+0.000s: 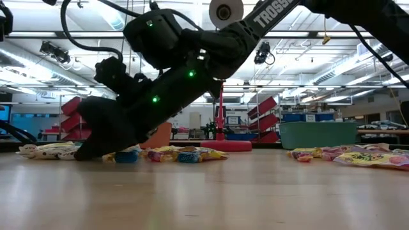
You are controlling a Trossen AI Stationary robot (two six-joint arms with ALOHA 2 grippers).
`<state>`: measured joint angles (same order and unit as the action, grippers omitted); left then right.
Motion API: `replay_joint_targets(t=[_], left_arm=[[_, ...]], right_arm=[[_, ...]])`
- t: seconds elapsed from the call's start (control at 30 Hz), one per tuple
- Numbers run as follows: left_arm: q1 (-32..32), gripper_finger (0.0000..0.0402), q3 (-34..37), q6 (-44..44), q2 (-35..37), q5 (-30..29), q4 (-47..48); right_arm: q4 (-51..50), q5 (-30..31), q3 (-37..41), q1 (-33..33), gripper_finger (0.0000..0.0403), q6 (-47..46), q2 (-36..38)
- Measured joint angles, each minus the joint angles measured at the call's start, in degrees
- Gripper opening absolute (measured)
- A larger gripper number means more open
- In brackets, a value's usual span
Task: Sort candy
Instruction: Put the white candy into the blue bin
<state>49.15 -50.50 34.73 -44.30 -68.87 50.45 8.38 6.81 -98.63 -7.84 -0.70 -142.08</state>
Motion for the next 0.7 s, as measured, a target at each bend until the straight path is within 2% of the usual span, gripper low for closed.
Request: replay_joint_targets(t=[0.23,0.47,0.7], left_arm=[[0.0,0.0067,1.8,0.3,-0.3,-0.1,-0.6],[0.0,0.0067,3.4,0.4,-0.4,1.2,-1.0],[0.0,0.0067,5.9,0.4,-0.6,7.9,-2.8]], right_arm=[[-0.1,0.4,0.0,-0.1,0.0096,-0.3,-0.1],[-0.2,0.5,0.0,-0.1,0.0009,-0.1,-0.1],[-2.4,1.1,0.2,-0.2,0.0001,1.6,1.4]])
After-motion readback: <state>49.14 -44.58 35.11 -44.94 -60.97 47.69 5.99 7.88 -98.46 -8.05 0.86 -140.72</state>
